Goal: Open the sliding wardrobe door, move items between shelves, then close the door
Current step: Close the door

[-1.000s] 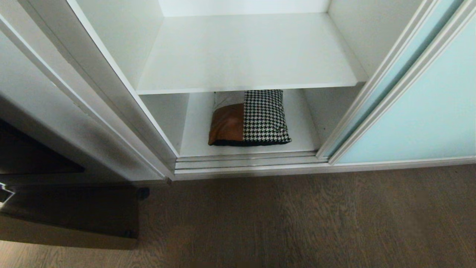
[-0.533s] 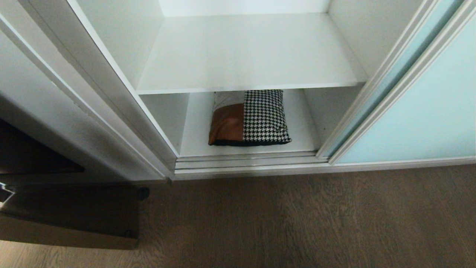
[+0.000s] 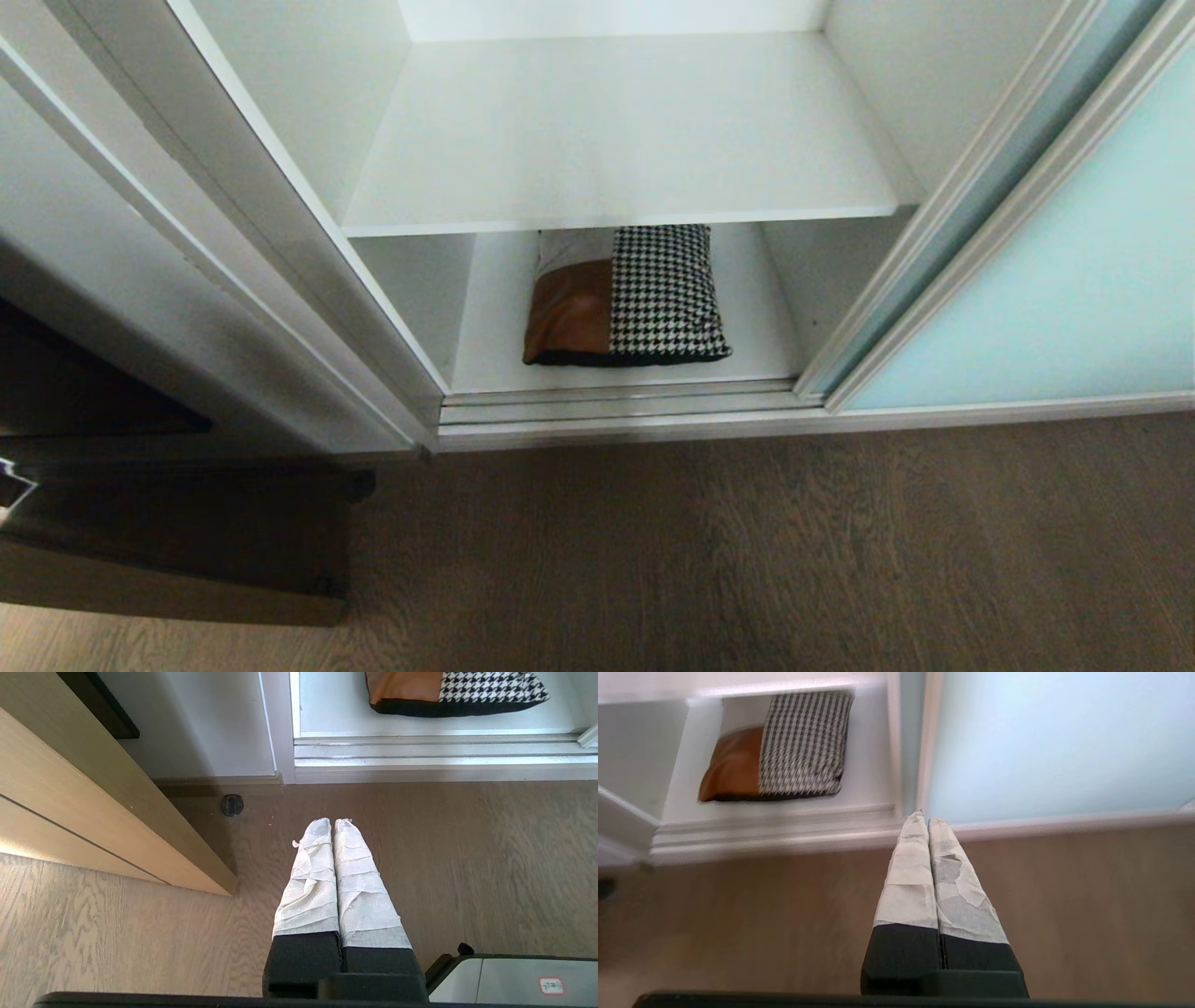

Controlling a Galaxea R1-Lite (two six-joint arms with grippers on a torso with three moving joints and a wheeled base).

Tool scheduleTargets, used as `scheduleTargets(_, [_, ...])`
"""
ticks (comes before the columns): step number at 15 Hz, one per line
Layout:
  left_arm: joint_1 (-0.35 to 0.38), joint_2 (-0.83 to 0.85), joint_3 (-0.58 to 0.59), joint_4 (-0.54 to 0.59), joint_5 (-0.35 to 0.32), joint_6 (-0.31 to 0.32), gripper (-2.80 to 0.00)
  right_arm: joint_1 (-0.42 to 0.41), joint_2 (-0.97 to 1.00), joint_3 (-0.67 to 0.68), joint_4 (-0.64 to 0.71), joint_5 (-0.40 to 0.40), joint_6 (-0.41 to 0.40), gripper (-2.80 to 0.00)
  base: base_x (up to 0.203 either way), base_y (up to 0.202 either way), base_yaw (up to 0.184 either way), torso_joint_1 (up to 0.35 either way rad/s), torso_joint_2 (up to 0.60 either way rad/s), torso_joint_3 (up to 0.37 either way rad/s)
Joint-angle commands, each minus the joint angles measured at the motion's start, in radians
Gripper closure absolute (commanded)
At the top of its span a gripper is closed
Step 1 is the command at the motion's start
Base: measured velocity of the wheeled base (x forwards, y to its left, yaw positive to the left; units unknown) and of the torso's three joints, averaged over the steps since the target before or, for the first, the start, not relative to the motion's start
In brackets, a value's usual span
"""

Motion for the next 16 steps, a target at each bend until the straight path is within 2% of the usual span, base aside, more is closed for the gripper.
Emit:
scheduleTargets(1, [0.000,0.000,0.000,-0.001,0.000,0.000,0.00,0.017,0.188,-0.100,0.017,-0.002,0.033,0.00,0.000,0.000,0.000,0.000,0.00,0.000])
scheduleTargets(5, [0.000,0.000,0.000,-0.001,0.000,0.000,0.00,-0.012,0.374,-0.221,0.018,0.007,0.093,0.00,0.000,0.000,0.000,0.000,0.00,0.000])
scheduleTargets(7, [0.000,0.000,0.000,-0.001,0.000,0.000,0.00,-0.107,0.422,-0.249,0.016,0.052,0.106,0.00,0.000,0.000,0.000,0.000,0.00,0.000])
scheduleTargets(10, [0.000,0.000,0.000,-0.001,-0.001,0.000,0.00,-0.241,0.487,-0.337,0.012,0.110,0.082,0.00,0.000,0.000,0.000,0.000,0.00,0.000])
scheduleTargets(13, [0.000,0.000,0.000,0.000,0.000,0.000,0.00,-0.284,0.507,-0.419,0.013,0.107,0.023,0.00,0.000,0.000,0.000,0.000,0.00,0.000])
scheduleTargets(16, [0.000,0.000,0.000,-0.001,0.000,0.000,0.00,-0.352,0.533,-0.456,0.012,0.116,0.018,0.00,0.000,0.000,0.000,0.000,0.00,0.000])
